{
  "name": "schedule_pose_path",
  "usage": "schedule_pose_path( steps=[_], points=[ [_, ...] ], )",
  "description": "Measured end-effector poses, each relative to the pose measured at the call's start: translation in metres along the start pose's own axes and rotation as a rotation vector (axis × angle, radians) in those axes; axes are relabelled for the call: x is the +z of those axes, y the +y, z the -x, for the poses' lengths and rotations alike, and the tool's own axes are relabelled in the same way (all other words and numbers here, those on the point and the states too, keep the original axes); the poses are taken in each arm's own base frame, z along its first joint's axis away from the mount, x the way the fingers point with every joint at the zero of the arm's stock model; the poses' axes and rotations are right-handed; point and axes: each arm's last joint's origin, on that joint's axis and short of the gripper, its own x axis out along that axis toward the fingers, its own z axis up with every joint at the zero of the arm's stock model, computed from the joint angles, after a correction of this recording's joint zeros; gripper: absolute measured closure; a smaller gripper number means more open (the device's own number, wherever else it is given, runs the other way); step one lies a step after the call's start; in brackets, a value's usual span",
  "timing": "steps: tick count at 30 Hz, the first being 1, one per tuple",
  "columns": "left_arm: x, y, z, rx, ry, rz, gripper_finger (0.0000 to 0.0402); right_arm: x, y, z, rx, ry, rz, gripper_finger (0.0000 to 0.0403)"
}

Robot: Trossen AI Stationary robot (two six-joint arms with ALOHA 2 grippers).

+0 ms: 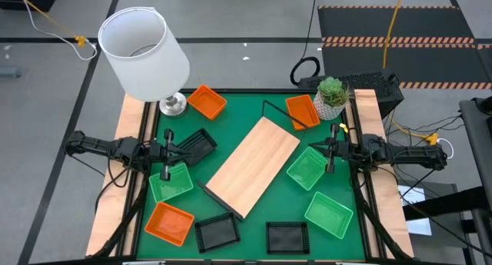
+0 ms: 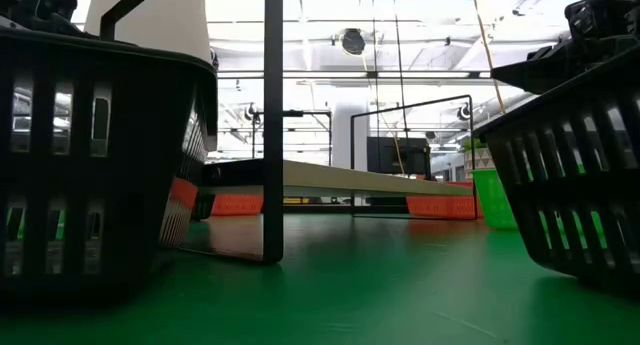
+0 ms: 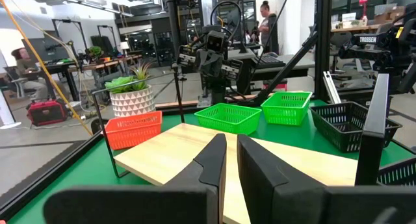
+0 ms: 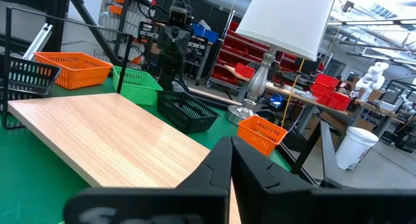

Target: Stack baskets on shelf by color

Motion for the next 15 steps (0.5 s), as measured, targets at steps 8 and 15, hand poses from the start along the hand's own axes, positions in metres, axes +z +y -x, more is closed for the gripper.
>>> schedule_pose_path(
  steps=[8,15],
  points=[
    [0.0001,0.0,0.0,0.0,0.0,-0.02,0.036,0.0,0.0,0.0,0.0,0.0,0.0,0.0403],
    [0.0,0.0,0.0,0.0,-0.001,-0.051,0.036,0.0,0.0,0.0,0.0,0.0,0.0,0.0403]
  ],
)
